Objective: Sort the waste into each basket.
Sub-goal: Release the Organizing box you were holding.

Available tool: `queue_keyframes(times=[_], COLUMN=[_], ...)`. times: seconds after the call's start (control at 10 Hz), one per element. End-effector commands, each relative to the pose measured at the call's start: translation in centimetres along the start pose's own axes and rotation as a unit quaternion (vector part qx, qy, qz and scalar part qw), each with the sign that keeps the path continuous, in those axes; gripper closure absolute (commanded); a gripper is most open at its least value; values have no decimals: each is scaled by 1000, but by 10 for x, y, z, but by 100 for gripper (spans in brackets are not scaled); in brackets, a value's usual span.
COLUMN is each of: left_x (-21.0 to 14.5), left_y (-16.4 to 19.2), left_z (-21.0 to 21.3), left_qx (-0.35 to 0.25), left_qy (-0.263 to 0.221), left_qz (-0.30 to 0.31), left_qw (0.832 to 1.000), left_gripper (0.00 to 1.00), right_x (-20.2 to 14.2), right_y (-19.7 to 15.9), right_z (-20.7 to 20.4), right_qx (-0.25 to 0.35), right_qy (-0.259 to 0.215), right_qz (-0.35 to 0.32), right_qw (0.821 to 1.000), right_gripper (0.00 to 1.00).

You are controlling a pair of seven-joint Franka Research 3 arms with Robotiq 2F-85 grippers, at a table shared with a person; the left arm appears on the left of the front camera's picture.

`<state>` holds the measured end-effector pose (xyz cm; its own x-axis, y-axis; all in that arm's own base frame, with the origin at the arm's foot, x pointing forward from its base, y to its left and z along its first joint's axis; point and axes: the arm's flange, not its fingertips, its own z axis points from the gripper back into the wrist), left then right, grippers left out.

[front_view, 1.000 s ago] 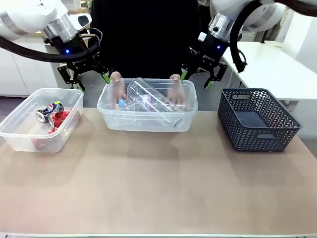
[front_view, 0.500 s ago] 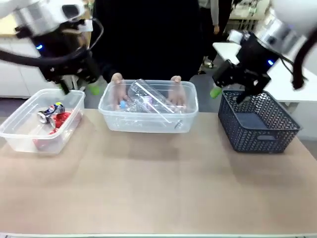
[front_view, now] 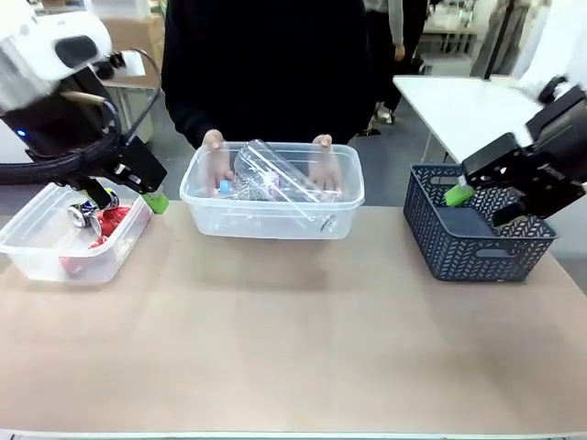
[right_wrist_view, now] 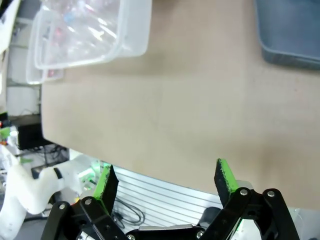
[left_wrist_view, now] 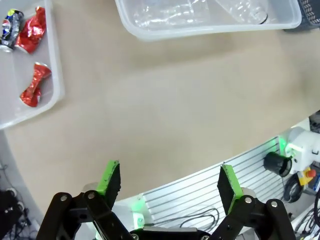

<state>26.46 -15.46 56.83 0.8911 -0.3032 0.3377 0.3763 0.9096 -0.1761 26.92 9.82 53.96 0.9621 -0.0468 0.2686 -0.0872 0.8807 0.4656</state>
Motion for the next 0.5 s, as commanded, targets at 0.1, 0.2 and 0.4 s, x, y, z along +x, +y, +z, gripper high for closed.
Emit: queue_keyframes(times=[0.1,0.2,0.4], left_x=[0,-14,-64], left_y=[0,3,48], left_z=[0,1,17], left_qx=[0,-73,-294], left_qy=[0,-1,-77], left_qz=[0,-47,5], left_qw=[1000,996,953], left_gripper=[0,0,0], right_x=[0,-1,1], right_y=[0,-7,-66], right_z=[0,1,51], right_qx=[0,56,345], right_qy=[0,28,108], right_qz=[0,-5,-134], right_qw=[1000,998,923], right_gripper=[0,0,0])
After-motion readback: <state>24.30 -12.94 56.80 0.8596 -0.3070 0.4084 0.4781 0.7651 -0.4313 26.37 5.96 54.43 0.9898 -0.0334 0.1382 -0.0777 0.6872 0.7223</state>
